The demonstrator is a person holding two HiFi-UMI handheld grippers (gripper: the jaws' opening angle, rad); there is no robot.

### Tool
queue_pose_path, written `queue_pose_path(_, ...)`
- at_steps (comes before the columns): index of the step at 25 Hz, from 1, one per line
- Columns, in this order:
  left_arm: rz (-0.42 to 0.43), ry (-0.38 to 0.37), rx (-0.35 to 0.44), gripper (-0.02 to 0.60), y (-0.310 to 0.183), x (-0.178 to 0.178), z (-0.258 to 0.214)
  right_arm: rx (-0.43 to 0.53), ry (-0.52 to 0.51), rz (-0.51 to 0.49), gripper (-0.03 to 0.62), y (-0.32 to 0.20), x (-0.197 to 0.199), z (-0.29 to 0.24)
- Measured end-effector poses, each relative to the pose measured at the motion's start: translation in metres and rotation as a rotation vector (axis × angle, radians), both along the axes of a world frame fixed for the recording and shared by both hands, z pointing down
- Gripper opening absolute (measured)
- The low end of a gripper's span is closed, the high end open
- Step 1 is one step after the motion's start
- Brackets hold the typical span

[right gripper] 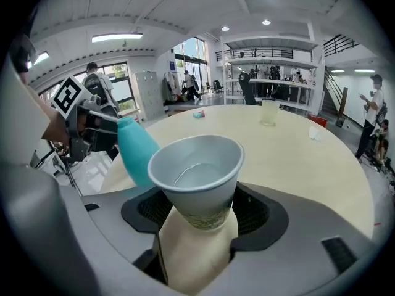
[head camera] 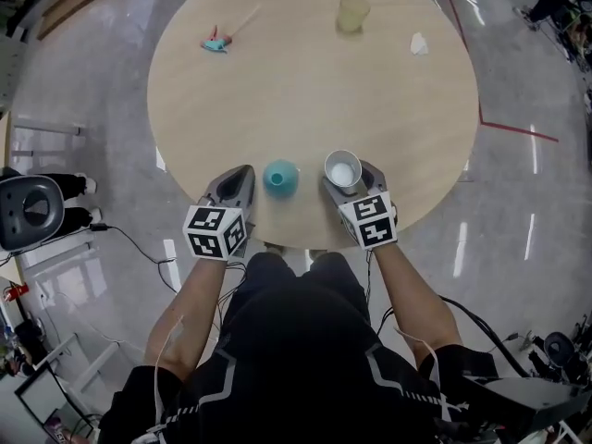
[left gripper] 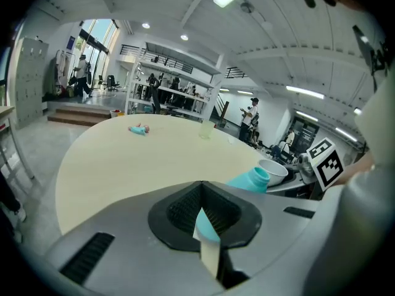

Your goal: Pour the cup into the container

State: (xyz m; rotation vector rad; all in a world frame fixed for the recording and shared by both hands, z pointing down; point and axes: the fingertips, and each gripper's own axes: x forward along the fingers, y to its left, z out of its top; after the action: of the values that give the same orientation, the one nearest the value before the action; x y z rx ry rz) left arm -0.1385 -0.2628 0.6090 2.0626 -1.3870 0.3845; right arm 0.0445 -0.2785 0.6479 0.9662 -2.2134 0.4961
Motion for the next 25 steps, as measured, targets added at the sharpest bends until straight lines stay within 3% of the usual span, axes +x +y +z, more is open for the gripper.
queue_pose_path(12,0.013,-0.009,-0.055,0.002,0.005,0.008,0.031,0.021,-0.092,0.065,0.304,0.000,0.008,0.024)
queue_pose_path(19,0.023,-0.022,-0.047,0.002,0.008,0.008,0.027,0.024,-0.094,0.034,0.305,0.003,0.006,0.026)
queue_pose_path(25,0.022,-0.036,-0.020,0.002,0.010,0.005,0.014,0.032,-0.111,0.052,0.369,0.004,0.011,0.018)
